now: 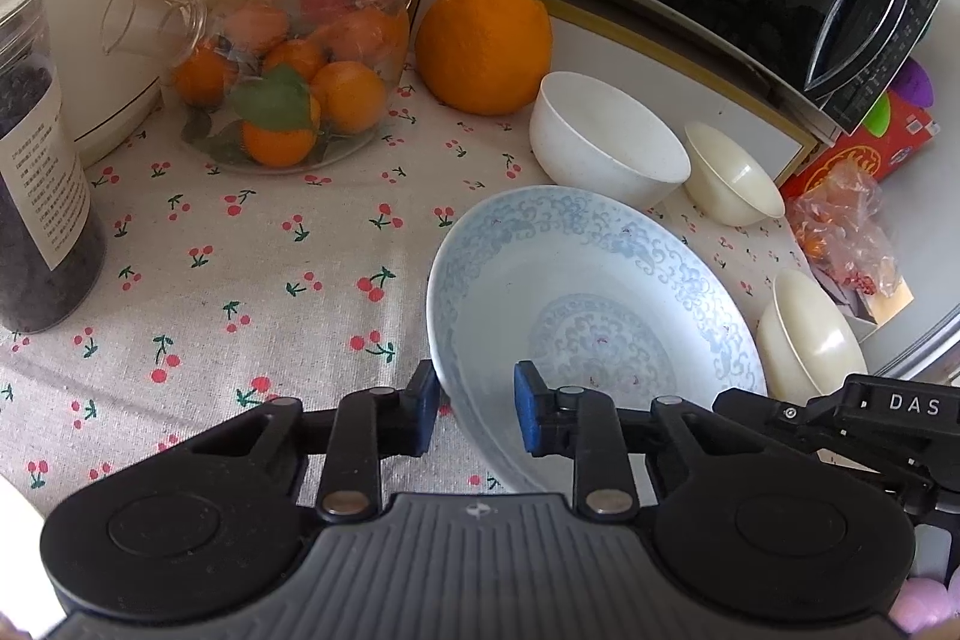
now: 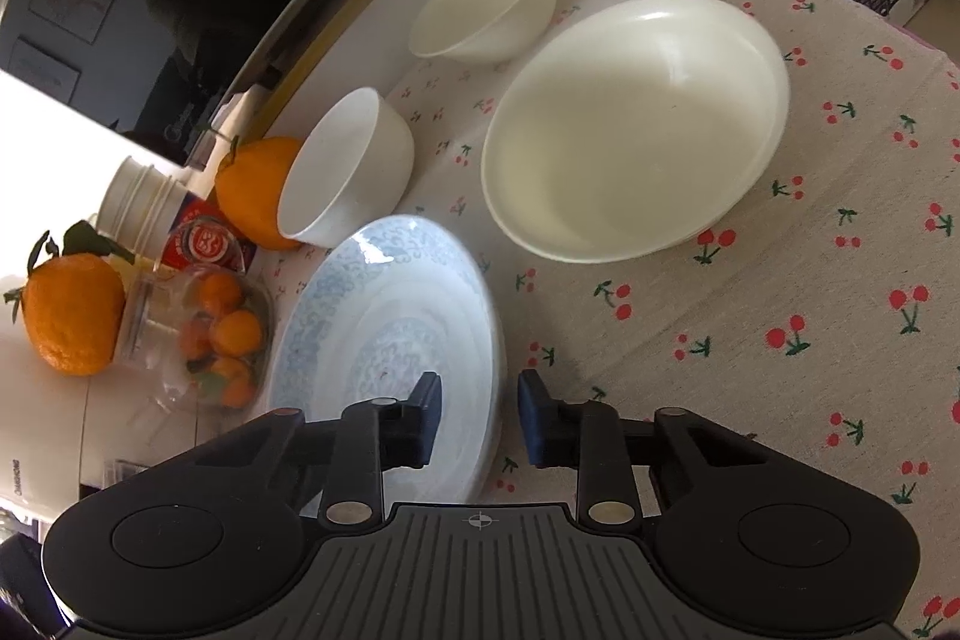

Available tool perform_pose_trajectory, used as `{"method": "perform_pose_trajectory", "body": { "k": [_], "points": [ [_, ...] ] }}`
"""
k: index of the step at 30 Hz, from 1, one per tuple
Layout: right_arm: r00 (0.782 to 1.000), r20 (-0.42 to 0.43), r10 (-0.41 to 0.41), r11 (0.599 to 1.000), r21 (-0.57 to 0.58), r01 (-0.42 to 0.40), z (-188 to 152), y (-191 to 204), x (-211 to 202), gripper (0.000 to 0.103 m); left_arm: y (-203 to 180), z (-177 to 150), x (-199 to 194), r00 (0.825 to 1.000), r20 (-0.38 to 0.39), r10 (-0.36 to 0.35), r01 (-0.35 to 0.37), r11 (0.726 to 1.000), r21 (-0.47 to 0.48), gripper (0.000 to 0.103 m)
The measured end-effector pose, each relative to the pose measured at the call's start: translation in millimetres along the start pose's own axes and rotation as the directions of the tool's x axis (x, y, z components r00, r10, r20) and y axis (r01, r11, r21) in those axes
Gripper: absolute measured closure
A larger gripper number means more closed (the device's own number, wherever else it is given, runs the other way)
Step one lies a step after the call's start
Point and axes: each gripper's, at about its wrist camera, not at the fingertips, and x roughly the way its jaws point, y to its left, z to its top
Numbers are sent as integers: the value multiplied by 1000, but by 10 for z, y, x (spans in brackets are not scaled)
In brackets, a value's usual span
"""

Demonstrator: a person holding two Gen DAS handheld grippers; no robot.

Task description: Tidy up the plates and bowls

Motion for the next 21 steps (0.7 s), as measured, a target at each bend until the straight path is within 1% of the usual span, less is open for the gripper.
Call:
{"method": "perform_pose_trajectory", "body": {
  "k": [6,11,17,21],
  "points": [
    [1000,-1,-2,1000,-12,2,-3,11,0,81,0,-8,-19,1000,1,1,-1,1000,7,81],
    [1000,-2,-10,999,-35,10,6,45,-26,81,-17,-12,-49,1000,-2,0,0,1000,30,81],
    [1000,17,15,998,-58,-14,37,114,-145,81,-73,-11,-140,1000,14,-6,5,997,73,81],
    [1000,13,22,996,-84,-21,36,158,-209,81,-43,-11,-165,1000,-2,-15,15,998,54,81]
  ]
}}
